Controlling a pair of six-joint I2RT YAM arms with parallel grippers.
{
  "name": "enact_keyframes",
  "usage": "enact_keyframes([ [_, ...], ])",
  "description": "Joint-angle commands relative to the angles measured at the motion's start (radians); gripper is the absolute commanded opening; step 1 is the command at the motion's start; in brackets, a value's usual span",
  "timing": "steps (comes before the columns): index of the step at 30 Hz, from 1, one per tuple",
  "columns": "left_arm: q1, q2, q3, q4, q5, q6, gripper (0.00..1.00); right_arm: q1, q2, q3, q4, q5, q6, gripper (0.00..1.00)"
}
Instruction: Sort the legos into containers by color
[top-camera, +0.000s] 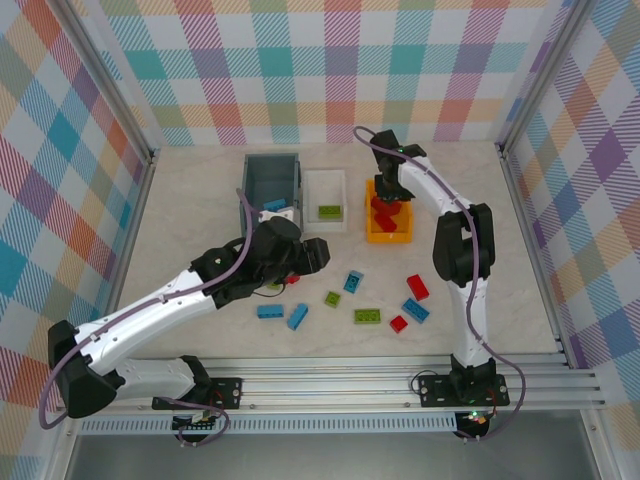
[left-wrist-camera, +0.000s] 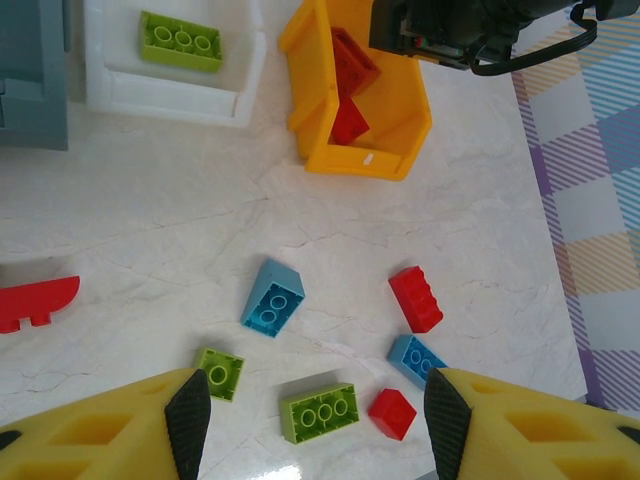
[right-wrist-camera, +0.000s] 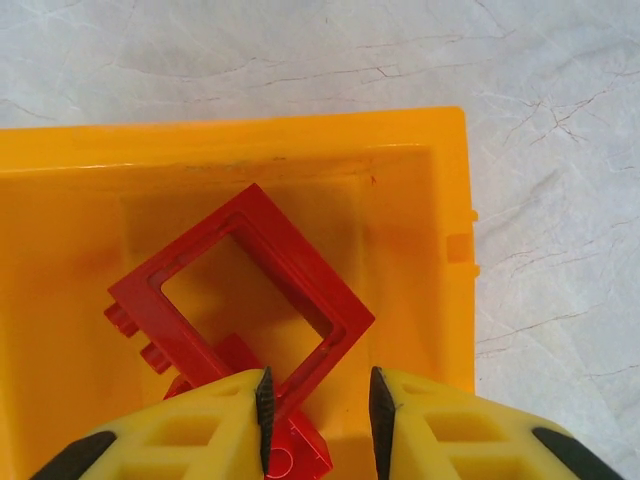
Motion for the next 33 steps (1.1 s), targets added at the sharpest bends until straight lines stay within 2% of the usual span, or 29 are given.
enact_keyframes([
  [1,-0.01,-0.037,-0.006,-0.046,-0.037,0.018,0.61,0.002,-0.08,0.039,-0.028,-0.017,-0.011,0.34],
  [5,-0.007,-0.056,0.001,-0.146,-0.1,-0.003,0.6,0.018,-0.192,0.004,-0.011,-0.015,-0.011,0.32],
  [8,0.037,-0.071,-0.007,-0.271,-0.131,-0.043,0.61,0.066,-0.345,-0.114,0.057,-0.023,-0.017,0.32],
  [11,0.148,-0.128,-0.089,-0.32,-0.076,-0.081,0.62,0.163,-0.528,-0.305,0.154,-0.042,-0.01,0.32],
  [16,0.408,-0.223,-0.276,-0.293,0.079,-0.13,0.65,0.441,-0.771,-0.656,0.329,-0.155,0.059,0.36],
  [19,0.533,-0.191,-0.342,-0.242,0.164,-0.167,0.67,0.585,-0.843,-0.821,0.457,-0.264,0.118,0.39],
  [21,0.581,-0.137,-0.361,-0.196,0.196,-0.202,0.67,0.666,-0.872,-0.898,0.533,-0.287,0.143,0.42],
  [25,0.618,-0.009,-0.363,-0.095,0.229,-0.27,0.7,0.745,-0.905,-0.993,0.627,-0.318,0.195,0.48],
  [33,0.643,0.141,-0.36,0.004,0.176,-0.352,0.73,0.755,-0.909,-0.997,0.626,-0.319,0.21,0.52],
])
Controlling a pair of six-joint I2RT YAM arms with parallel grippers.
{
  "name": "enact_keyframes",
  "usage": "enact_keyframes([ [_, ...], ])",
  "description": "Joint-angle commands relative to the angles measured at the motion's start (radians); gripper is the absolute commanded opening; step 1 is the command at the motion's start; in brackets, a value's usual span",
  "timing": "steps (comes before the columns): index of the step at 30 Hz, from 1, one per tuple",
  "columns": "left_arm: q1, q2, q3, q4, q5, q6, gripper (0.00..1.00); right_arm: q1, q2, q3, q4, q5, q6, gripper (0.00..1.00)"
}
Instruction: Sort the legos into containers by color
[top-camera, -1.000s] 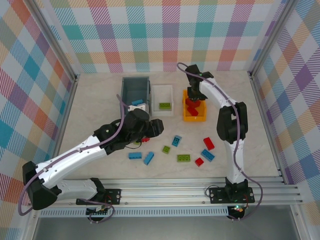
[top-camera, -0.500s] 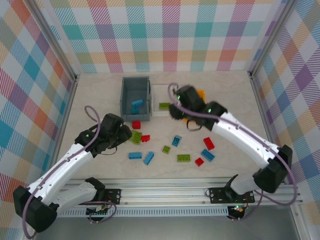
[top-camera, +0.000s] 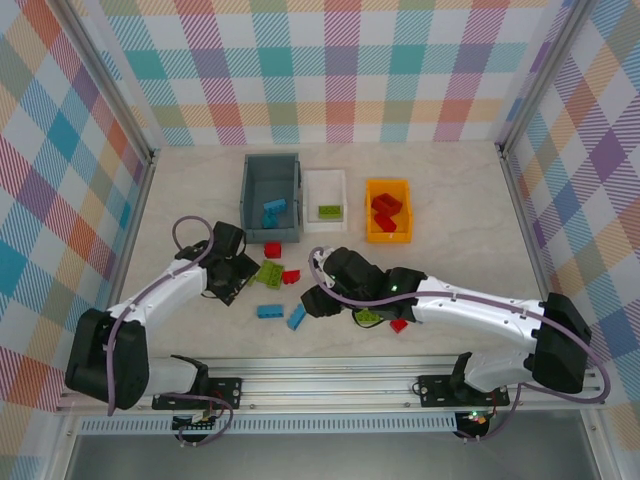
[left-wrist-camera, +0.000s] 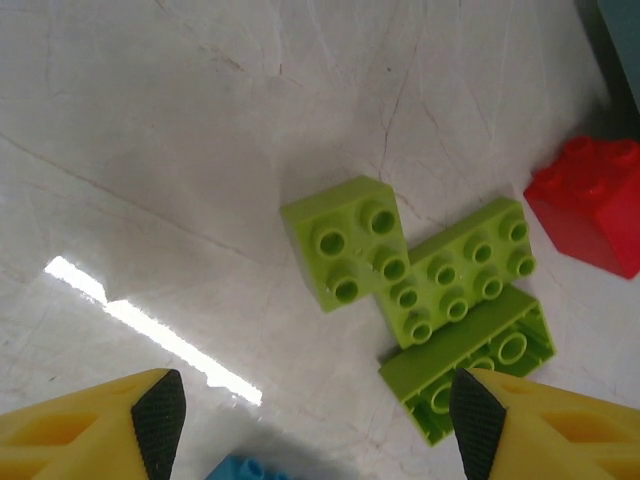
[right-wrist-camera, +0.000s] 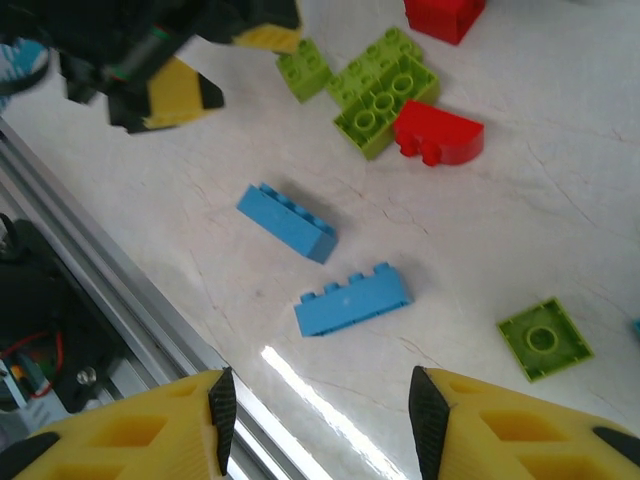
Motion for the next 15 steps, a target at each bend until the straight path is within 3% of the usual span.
enact_keyframes([
  [1,0.035,0.045,0.002,0.074,-0.007,-0.052,0.73,0.004,-0.013,0.025,0.046,-0.021,0.021,0.52],
  [11,0.058,0.205,0.018,0.166,0.004,-0.069,0.66,0.007,-0.006,0.034,0.033,-0.019,0.03,0.52],
  [15,0.059,0.21,-0.001,0.193,-0.006,-0.07,0.53,0.007,-0.009,0.029,0.023,-0.014,0.035,0.52],
])
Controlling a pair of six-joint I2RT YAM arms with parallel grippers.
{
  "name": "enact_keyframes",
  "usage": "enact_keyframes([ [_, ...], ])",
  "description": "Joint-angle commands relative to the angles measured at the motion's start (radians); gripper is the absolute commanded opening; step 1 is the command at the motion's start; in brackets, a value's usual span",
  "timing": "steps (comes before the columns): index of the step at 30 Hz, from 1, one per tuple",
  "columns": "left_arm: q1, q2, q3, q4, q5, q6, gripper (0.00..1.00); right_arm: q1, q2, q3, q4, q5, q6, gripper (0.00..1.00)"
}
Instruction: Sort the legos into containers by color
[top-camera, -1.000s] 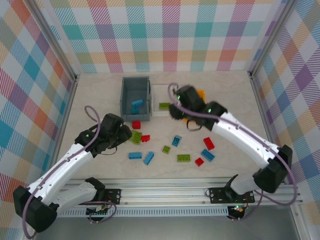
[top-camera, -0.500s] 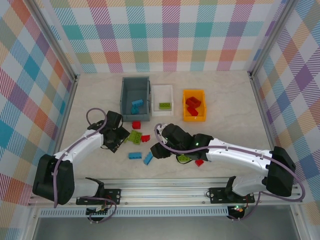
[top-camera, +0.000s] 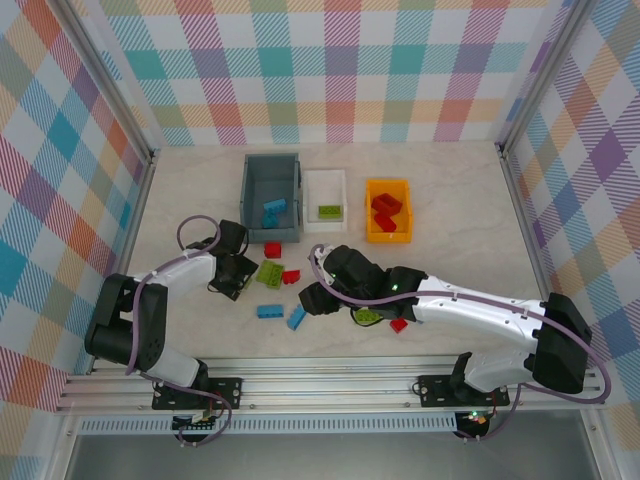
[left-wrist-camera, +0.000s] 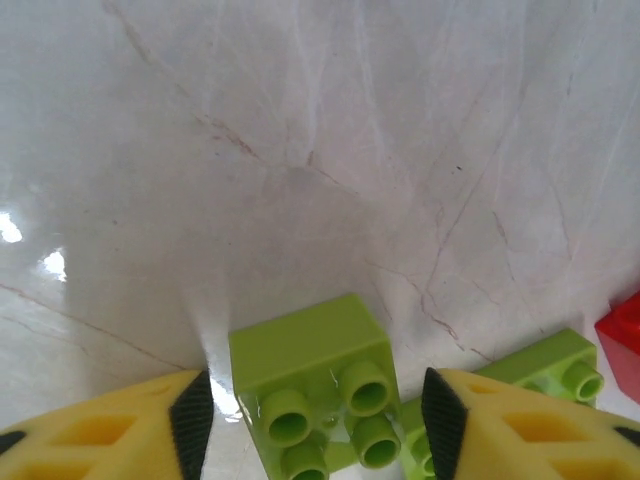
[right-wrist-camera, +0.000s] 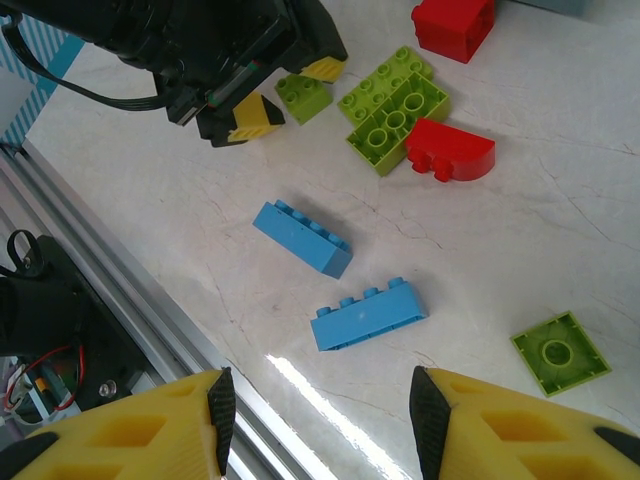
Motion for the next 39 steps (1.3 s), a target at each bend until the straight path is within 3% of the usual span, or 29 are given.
enact_keyframes([
  [1,0.012,0.01,-0.012,0.065,-0.008,-0.007,0.48,0.006,-0.009,0.02,0.005,-0.005,0.015,0.52],
  [4,0.011,-0.032,-0.034,0.066,-0.016,0.002,0.33,0.005,-0.017,0.015,0.001,0.008,0.015,0.52],
  [7,-0.012,-0.121,-0.015,0.011,-0.044,0.04,0.26,0.006,-0.045,0.012,-0.019,0.058,0.012,0.51],
  [10,-0.125,-0.2,0.093,-0.075,-0.117,0.114,0.25,-0.012,-0.115,-0.002,-0.077,0.201,0.057,0.5],
  [13,-0.264,-0.176,0.259,-0.157,-0.193,0.196,0.25,-0.087,-0.214,-0.058,-0.086,0.25,0.132,0.5],
  [16,-0.359,-0.073,0.423,-0.188,-0.233,0.265,0.25,-0.191,-0.31,-0.111,-0.086,0.23,0.199,0.51],
  [20,-0.408,0.122,0.625,-0.193,-0.233,0.345,0.25,-0.284,-0.373,-0.112,-0.127,0.22,0.234,0.51],
  [31,-0.379,0.711,1.316,-0.401,-0.265,0.514,0.26,-0.332,-0.426,-0.094,-0.192,0.214,0.224,0.51],
  [39,-0.329,0.908,1.55,-0.417,-0.235,0.562,0.29,-0.338,-0.431,-0.101,-0.222,0.21,0.217,0.52],
])
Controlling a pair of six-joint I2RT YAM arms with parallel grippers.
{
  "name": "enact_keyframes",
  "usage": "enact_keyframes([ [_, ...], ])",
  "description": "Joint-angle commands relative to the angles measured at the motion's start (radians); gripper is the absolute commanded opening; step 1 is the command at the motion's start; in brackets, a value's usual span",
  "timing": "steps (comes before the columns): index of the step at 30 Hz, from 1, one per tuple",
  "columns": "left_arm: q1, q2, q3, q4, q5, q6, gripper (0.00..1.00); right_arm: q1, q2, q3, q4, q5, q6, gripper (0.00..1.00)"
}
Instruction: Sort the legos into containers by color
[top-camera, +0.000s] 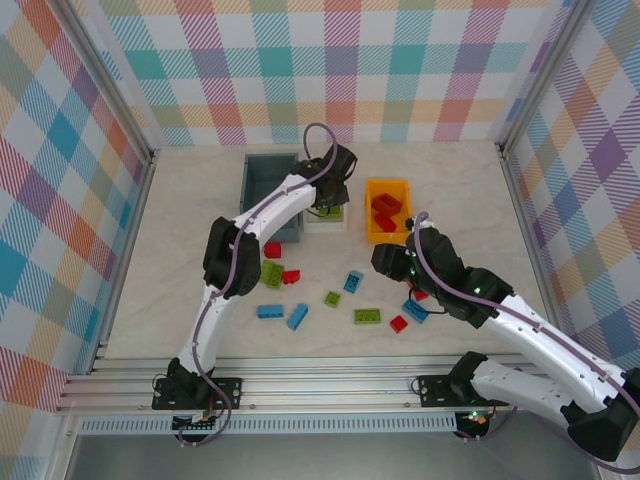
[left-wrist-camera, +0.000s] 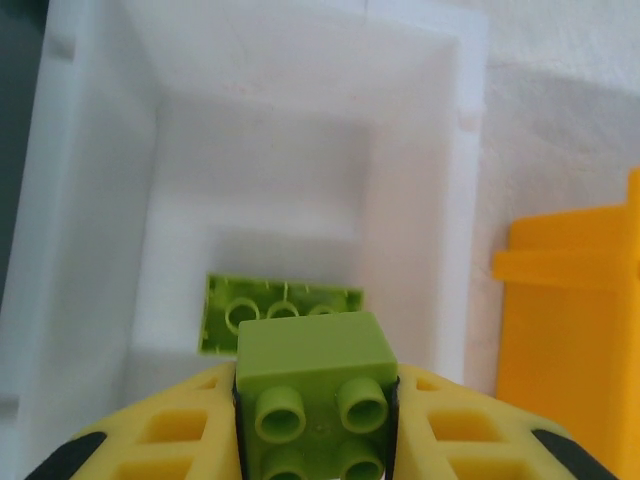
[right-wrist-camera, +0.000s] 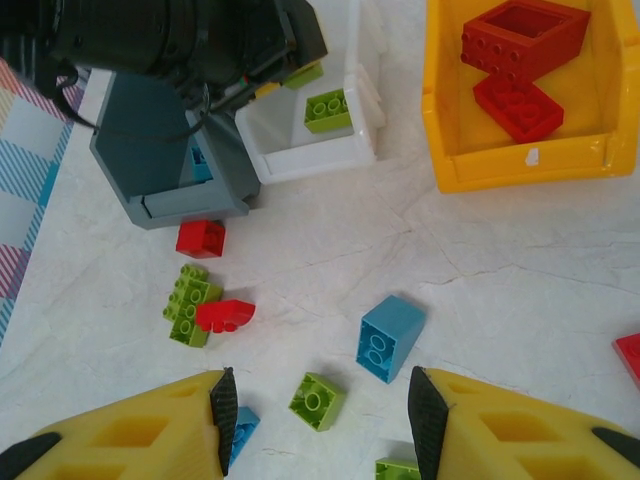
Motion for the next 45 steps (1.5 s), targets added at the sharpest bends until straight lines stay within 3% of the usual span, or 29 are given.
enact_keyframes([
  [1,0.022,0.052,0.095,-0.05,0.008,0.043,0.3,-0.008,-0.011,0.0,-0.026,0.001,0.005,0.51],
  [8,0.028,0.062,0.137,-0.065,0.046,0.054,0.52,-0.013,-0.014,-0.004,-0.081,0.048,0.021,0.53],
  [14,0.017,-0.05,0.097,-0.053,0.051,0.054,0.54,-0.053,-0.007,-0.008,-0.243,0.125,0.081,0.55],
  [18,-0.015,-0.177,0.028,-0.028,0.045,0.042,0.55,-0.166,0.062,-0.021,-0.322,0.09,0.046,0.61],
  [25,-0.159,-0.522,-0.377,0.151,0.043,-0.032,0.56,-0.337,0.283,-0.037,-0.304,-0.053,-0.11,0.69],
  [34,-0.409,-0.908,-0.905,0.356,-0.003,-0.185,0.6,-0.367,0.509,-0.033,-0.226,-0.061,-0.209,0.7],
  [41,-0.55,-1.121,-1.118,0.399,-0.071,-0.272,0.62,-0.392,0.644,0.008,-0.199,-0.068,-0.217,0.63],
  [45,-0.586,-1.209,-1.174,0.355,-0.115,-0.307,0.62,-0.398,0.699,0.034,-0.205,-0.068,-0.208,0.55],
])
